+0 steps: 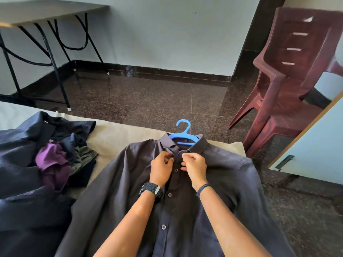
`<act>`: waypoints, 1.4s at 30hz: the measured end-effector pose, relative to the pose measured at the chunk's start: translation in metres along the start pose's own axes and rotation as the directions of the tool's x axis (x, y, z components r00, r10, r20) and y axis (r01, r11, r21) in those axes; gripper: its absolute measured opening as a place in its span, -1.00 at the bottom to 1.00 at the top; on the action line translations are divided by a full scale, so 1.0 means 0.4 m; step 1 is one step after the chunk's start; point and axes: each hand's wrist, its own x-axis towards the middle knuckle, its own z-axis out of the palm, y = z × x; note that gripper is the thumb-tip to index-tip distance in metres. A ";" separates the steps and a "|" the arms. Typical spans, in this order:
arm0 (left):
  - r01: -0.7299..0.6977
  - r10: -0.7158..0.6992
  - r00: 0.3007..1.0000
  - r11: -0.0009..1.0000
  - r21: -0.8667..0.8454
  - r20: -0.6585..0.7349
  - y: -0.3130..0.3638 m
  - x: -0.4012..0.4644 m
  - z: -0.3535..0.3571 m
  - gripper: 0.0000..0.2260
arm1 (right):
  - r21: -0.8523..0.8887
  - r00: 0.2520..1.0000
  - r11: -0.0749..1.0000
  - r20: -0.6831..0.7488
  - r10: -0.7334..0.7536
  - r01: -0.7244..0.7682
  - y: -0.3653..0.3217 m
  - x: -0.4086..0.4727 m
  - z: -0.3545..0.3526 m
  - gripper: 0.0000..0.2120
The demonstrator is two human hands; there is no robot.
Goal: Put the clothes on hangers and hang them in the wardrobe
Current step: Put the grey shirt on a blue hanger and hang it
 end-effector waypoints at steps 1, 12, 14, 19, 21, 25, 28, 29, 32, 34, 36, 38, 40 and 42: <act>-0.017 0.017 1.000 1.000 0.006 -0.009 0.007 0.009 0.004 -0.91 | 0.050 0.999 0.998 -0.020 0.040 -0.039 -0.008 0.004 0.009 -0.89; 0.095 -0.089 0.994 0.991 0.098 -0.060 0.076 0.086 0.049 -0.84 | 0.108 0.940 0.967 -0.231 0.251 -0.231 -0.041 0.072 0.069 -0.83; 0.133 -0.125 0.989 0.986 0.105 -0.077 0.071 0.088 0.061 -0.87 | 0.181 0.949 0.960 -0.195 0.249 -0.215 -0.034 0.077 0.064 -0.93; 0.188 -0.168 0.975 0.972 0.142 -0.146 0.084 0.098 0.080 -0.81 | 0.194 0.971 0.967 -0.138 0.193 -0.165 -0.018 0.093 0.062 -0.86; 0.178 -0.151 0.978 0.963 0.202 -0.145 0.091 0.102 0.087 -0.81 | 0.141 0.979 0.981 -0.131 0.154 -0.135 -0.022 0.102 0.058 -0.87; 0.077 -0.056 0.996 0.921 0.382 -0.067 0.089 0.128 0.089 -0.82 | 0.062 0.987 0.989 -0.087 0.136 -0.131 -0.018 0.125 0.054 -0.89; 0.077 -0.077 0.997 0.947 0.313 -0.012 0.076 0.146 0.082 -0.84 | 0.039 0.991 0.993 -0.071 0.117 -0.114 -0.010 0.134 0.056 -0.81; 0.097 -0.101 0.995 0.966 0.240 0.005 0.068 0.146 0.081 -0.84 | 0.034 0.993 0.994 -0.061 0.103 -0.101 -0.007 0.136 0.058 -0.80; 0.129 -0.130 0.990 0.992 0.013 0.054 0.038 0.152 0.081 -0.85 | 0.002 0.998 0.999 -0.023 0.050 -0.050 0.006 0.136 0.059 -0.84; 0.131 -0.124 0.987 0.989 -0.065 0.100 0.025 0.160 0.076 -0.86 | -0.027 1.000 1.000 -0.001 0.002 -0.002 0.014 0.130 0.056 -0.87; 0.134 -0.119 0.981 0.986 -0.096 0.154 0.021 0.166 0.070 -0.83 | -0.044 0.999 0.998 0.009 -0.043 0.043 0.022 0.127 0.052 -0.83; 0.132 -0.108 0.977 0.983 -0.129 0.183 0.014 0.169 0.068 -0.77 | -0.064 0.998 0.995 0.005 -0.070 0.071 0.028 0.126 0.053 -0.82; 0.130 -0.096 0.976 0.977 -0.168 0.197 0.014 0.167 0.065 -0.77 | -0.074 0.997 0.994 -0.005 -0.083 0.082 0.033 0.128 0.057 -0.86; 0.139 -0.097 0.970 0.973 -0.184 0.222 0.016 0.166 0.061 -0.79 | -0.055 0.996 0.994 -0.006 -0.091 0.090 0.035 0.127 0.058 -0.87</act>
